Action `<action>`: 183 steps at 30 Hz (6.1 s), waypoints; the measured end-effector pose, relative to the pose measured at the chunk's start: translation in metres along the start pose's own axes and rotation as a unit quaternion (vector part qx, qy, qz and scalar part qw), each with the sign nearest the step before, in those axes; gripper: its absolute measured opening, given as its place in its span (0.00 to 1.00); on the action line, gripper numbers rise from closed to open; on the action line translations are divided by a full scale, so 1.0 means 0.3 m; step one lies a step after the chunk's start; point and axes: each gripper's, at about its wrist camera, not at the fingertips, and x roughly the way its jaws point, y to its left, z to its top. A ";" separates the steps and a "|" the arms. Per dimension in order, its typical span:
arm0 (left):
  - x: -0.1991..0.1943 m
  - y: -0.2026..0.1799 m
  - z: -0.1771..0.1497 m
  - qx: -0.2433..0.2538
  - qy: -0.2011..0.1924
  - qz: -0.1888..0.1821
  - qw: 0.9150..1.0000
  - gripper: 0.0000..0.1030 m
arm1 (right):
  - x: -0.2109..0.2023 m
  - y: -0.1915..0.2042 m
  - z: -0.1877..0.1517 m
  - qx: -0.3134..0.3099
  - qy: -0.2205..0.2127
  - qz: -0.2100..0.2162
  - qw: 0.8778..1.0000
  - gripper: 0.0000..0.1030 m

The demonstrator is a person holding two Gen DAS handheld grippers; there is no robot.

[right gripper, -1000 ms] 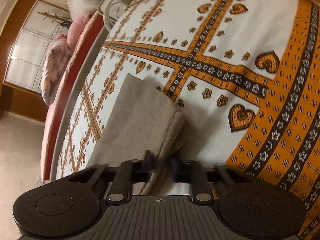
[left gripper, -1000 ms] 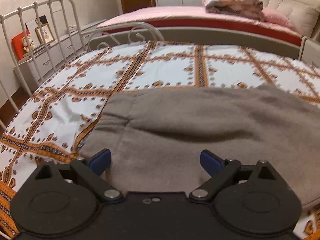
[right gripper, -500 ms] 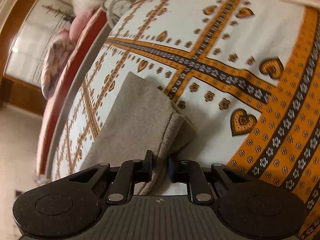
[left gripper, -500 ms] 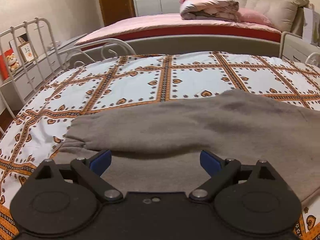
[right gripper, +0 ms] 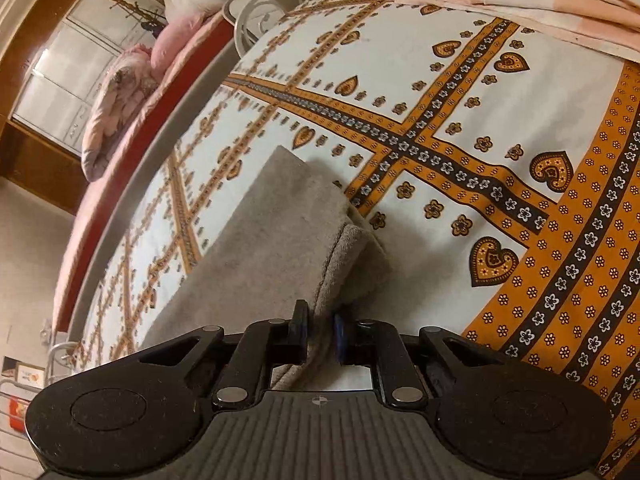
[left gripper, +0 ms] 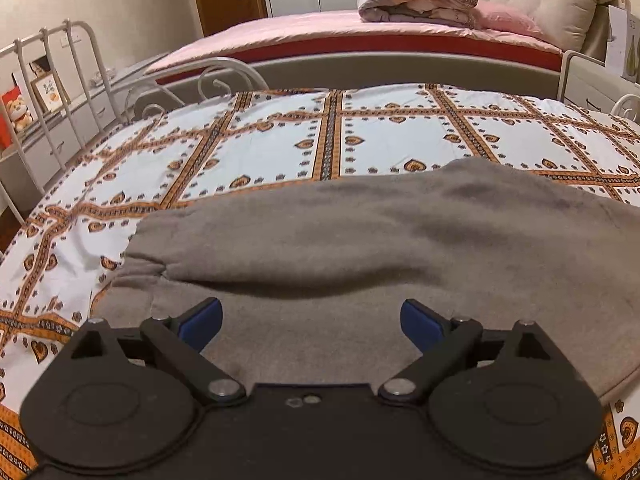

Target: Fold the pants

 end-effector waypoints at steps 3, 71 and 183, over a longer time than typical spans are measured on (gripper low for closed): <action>0.028 0.003 -0.015 0.004 0.022 0.004 1.000 0.87 | 0.009 -0.005 0.003 0.002 0.003 -0.005 1.000 0.12; -0.094 0.345 -0.115 -0.089 -0.017 0.029 0.995 0.90 | 0.287 0.865 -0.762 -0.414 0.109 0.174 0.887 0.10; -0.021 0.441 -0.187 -0.249 0.037 -0.031 0.967 0.84 | 0.156 0.642 -0.398 -0.453 0.078 0.131 0.878 0.70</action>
